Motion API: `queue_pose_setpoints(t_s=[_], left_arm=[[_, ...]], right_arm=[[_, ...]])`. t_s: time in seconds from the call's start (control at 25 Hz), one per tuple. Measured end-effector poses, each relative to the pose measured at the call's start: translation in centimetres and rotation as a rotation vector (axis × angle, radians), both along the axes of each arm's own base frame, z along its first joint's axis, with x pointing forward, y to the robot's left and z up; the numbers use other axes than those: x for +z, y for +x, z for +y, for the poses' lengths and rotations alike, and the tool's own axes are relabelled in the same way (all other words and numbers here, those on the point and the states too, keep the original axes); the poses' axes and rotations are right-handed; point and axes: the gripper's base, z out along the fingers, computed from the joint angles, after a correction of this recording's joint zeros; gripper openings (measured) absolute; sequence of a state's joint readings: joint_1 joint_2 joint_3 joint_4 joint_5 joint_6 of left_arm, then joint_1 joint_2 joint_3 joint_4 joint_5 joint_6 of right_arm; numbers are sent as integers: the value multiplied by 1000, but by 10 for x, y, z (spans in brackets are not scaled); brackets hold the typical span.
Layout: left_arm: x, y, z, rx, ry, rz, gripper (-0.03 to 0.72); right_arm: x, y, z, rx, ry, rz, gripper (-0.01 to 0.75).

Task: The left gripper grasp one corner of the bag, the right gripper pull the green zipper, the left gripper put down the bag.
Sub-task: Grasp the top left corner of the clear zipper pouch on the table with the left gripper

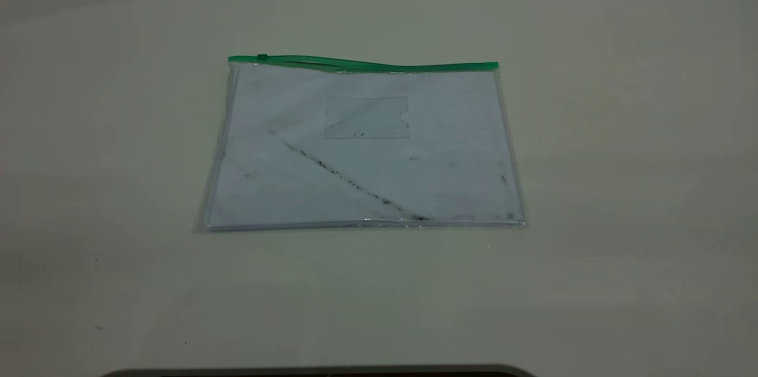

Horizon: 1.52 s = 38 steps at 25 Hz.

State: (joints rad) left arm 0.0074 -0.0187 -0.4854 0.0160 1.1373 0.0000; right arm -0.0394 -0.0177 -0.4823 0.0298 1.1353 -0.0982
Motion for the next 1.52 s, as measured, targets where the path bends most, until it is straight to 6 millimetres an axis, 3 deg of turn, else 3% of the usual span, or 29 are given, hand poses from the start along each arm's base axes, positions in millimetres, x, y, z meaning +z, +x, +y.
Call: queue_pose_setpoints(t_s=[0.8, 1.0, 1.28, 1.52], left_arm=[[0, 0, 0, 0, 0, 0, 573], [9, 11, 0, 9, -11, 71, 573], [49, 63, 0, 17, -18, 191, 573], [69, 137, 1, 11, -15, 251, 573]], right_arm=[[0, 0, 0, 0, 0, 0, 578], [0, 0, 0, -4, 7, -2, 578], [29, 19, 1, -4, 44, 10, 578], [50, 63, 0, -7, 59, 44, 578]])
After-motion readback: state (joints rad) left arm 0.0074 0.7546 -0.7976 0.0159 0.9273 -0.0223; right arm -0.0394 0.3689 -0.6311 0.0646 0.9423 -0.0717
